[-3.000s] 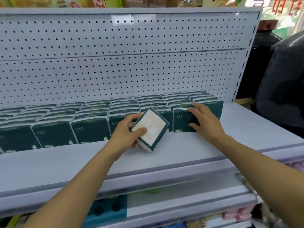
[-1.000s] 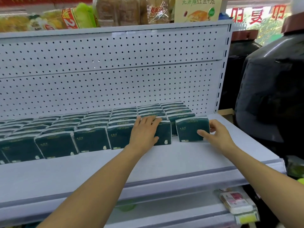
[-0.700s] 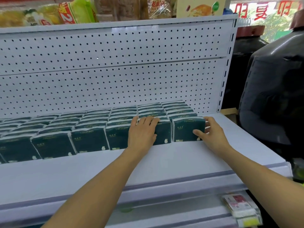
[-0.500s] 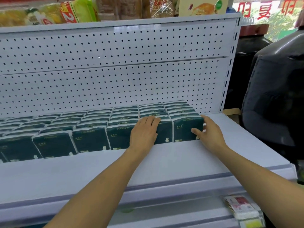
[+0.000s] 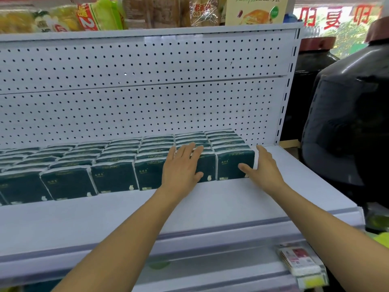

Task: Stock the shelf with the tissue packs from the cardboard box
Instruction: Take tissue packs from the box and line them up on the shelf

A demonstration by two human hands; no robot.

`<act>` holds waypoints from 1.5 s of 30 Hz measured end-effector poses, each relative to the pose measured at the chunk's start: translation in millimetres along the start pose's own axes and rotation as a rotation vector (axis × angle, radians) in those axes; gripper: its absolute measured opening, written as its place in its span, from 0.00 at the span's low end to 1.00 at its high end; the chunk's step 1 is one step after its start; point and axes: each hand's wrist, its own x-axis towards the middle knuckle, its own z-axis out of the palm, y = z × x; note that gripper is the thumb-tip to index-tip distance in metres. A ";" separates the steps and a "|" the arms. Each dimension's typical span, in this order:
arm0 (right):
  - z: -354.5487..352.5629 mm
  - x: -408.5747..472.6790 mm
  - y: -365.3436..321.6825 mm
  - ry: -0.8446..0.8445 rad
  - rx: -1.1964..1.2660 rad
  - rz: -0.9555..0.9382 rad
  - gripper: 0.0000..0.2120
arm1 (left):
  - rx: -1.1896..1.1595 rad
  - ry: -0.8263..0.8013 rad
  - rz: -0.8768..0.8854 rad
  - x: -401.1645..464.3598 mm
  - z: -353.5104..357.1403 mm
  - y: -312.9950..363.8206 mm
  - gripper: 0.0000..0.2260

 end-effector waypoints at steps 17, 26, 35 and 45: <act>76.0 -197.5 -95.2 0.079 -0.224 -0.773 0.27 | -0.023 0.191 -0.218 -228.1 -71.0 -48.0 0.31; 183.8 -323.5 -201.0 -0.041 -0.259 -0.959 0.29 | 0.092 0.027 -0.478 -417.4 -114.8 -161.2 0.32; 298.5 -485.7 -297.0 -0.151 -0.292 -1.012 0.26 | 0.263 -0.163 -0.532 -627.2 -180.5 -286.7 0.30; 393.7 -588.0 -386.8 -0.334 -0.339 -1.068 0.27 | 0.219 -0.208 -0.678 -754.3 -191.1 -365.6 0.30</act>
